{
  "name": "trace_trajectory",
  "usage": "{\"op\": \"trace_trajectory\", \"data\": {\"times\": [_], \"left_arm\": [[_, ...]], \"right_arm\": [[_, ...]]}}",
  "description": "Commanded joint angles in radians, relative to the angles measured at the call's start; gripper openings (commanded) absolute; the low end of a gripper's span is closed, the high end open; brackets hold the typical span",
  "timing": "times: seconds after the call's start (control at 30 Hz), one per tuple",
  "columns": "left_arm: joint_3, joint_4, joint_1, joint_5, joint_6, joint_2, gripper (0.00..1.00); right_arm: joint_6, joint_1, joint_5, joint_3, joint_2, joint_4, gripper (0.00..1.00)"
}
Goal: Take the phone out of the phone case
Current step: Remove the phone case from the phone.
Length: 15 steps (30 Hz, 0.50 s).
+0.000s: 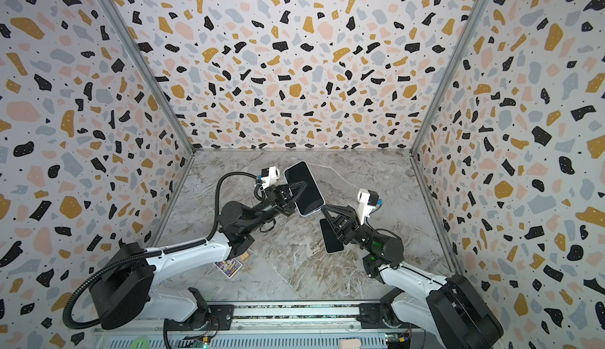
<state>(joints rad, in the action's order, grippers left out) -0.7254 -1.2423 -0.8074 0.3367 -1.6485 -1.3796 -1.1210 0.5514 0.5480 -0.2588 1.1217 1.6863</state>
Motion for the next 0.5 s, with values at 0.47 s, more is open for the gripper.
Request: {"op": "trace_trajectory", "data": {"times": [0.47], "left_arm": [[-0.139,-0.202,-0.048,0.076,0.058,0.124,0.0]], "right_arm": [[-0.007,-0.026,0.092,-0.043,-0.012,-0.078,0.05]]}}
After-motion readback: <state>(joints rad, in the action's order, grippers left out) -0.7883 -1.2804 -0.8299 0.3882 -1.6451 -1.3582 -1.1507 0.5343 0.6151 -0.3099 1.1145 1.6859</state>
